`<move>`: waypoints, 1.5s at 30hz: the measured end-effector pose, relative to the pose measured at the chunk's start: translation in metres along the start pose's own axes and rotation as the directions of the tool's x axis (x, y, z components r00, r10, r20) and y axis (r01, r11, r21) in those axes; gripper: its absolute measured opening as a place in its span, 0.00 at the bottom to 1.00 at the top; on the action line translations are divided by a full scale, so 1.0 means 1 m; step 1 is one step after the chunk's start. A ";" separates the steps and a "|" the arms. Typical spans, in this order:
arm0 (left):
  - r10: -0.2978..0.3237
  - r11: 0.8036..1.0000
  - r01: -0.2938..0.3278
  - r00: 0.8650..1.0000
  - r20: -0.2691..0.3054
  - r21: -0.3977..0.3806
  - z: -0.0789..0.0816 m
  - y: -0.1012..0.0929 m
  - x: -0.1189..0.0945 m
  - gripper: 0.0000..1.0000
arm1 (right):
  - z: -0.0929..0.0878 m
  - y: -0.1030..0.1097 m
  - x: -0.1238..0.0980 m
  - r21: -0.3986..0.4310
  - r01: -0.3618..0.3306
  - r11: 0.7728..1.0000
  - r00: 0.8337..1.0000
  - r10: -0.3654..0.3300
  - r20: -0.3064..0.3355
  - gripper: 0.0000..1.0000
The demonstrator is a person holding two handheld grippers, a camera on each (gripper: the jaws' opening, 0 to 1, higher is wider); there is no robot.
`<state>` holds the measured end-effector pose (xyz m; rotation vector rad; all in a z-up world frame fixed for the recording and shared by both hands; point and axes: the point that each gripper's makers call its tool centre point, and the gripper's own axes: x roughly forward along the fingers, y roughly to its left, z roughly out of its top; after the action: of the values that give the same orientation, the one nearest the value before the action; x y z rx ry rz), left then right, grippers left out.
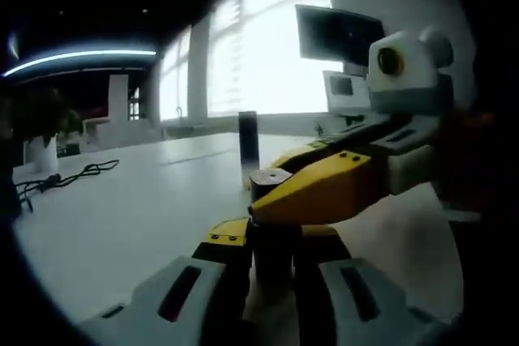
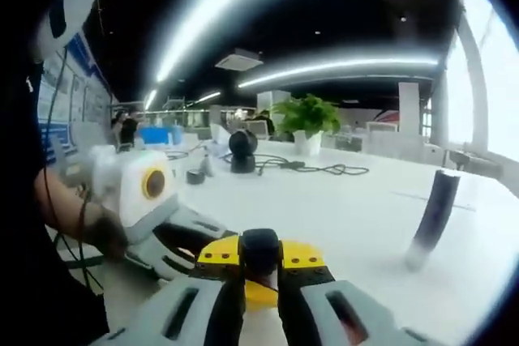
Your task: Pick up cosmetic bottle twist off cap place on table pick up cap screw tight cap place on table
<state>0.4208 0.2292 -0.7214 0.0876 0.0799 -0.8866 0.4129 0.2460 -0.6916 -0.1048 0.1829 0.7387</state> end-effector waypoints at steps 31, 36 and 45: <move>0.083 0.996 -0.083 0.996 -0.009 0.007 -0.001 0.008 -0.001 0.10 | 0.001 -0.006 -0.001 0.105 0.304 0.947 0.951 -0.308 0.030 0.09; 0.057 0.998 -0.057 0.998 0.002 0.028 0.000 0.005 0.000 0.10 | -0.005 -0.005 -0.001 0.070 0.253 0.965 0.968 -0.252 -0.012 0.13; -0.031 0.999 0.031 0.999 -0.010 -0.029 -0.002 -0.003 0.001 0.09 | 0.020 -0.011 -0.013 0.095 -0.085 0.992 0.988 0.072 0.135 0.27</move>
<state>0.4190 0.2263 -0.7238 0.0640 0.1040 -0.9154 0.4138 0.2325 -0.6694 0.0472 0.0988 0.8109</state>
